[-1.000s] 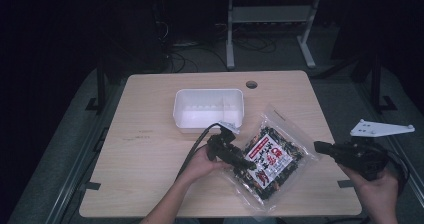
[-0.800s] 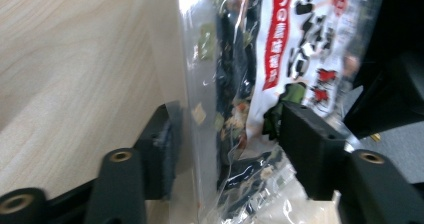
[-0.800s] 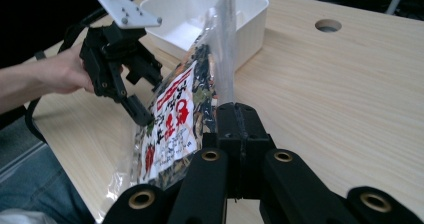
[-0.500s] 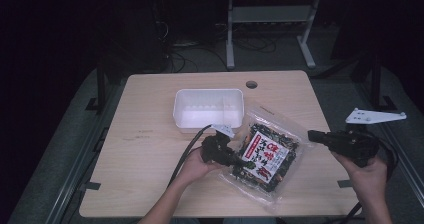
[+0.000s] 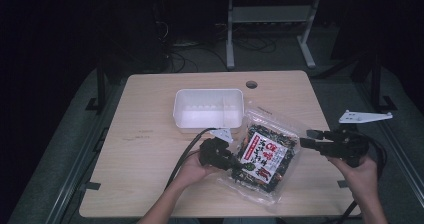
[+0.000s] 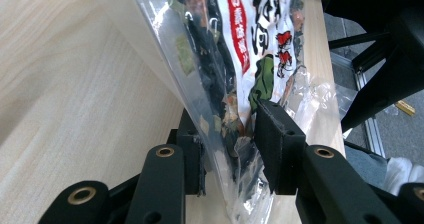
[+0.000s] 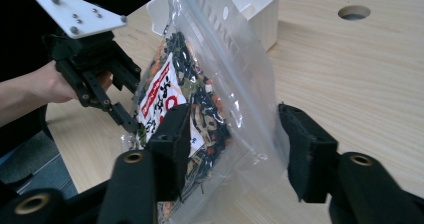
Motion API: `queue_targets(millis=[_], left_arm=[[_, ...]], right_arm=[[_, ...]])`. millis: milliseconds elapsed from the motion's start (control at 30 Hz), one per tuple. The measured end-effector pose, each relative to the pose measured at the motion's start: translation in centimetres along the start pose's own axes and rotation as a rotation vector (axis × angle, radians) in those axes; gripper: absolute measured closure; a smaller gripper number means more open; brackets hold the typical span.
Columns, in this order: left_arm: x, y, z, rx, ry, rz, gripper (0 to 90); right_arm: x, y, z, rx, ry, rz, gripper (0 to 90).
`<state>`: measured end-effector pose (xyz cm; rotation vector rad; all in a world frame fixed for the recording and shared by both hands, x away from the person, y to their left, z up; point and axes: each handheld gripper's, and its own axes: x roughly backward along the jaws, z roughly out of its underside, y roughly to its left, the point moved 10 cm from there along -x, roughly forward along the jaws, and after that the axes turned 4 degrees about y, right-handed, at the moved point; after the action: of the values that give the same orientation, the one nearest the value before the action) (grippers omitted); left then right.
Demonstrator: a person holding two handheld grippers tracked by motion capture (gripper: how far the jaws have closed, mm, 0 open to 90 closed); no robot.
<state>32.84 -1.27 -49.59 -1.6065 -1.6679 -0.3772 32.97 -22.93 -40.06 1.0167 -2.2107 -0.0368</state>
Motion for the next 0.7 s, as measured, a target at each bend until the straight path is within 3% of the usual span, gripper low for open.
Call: queue_targets(millis=[133,333,700], left_arm=[[0.0,0.0,0.0,-0.004,-0.001,-0.001,65.7],[0.0,-0.1,0.1,-0.007,-0.004,-0.008,65.8],[0.0,-0.3,0.0,-0.024,-0.008,-0.015,65.9]], right_arm=[[-0.6,-0.5,0.3,-0.024,-0.01,-0.012,45.2],[-1.6,-1.4,1.1,-0.055,0.022,-0.022,44.7],[-3.6,-0.2,2.0,-0.038,0.067,-0.099,46.3]])
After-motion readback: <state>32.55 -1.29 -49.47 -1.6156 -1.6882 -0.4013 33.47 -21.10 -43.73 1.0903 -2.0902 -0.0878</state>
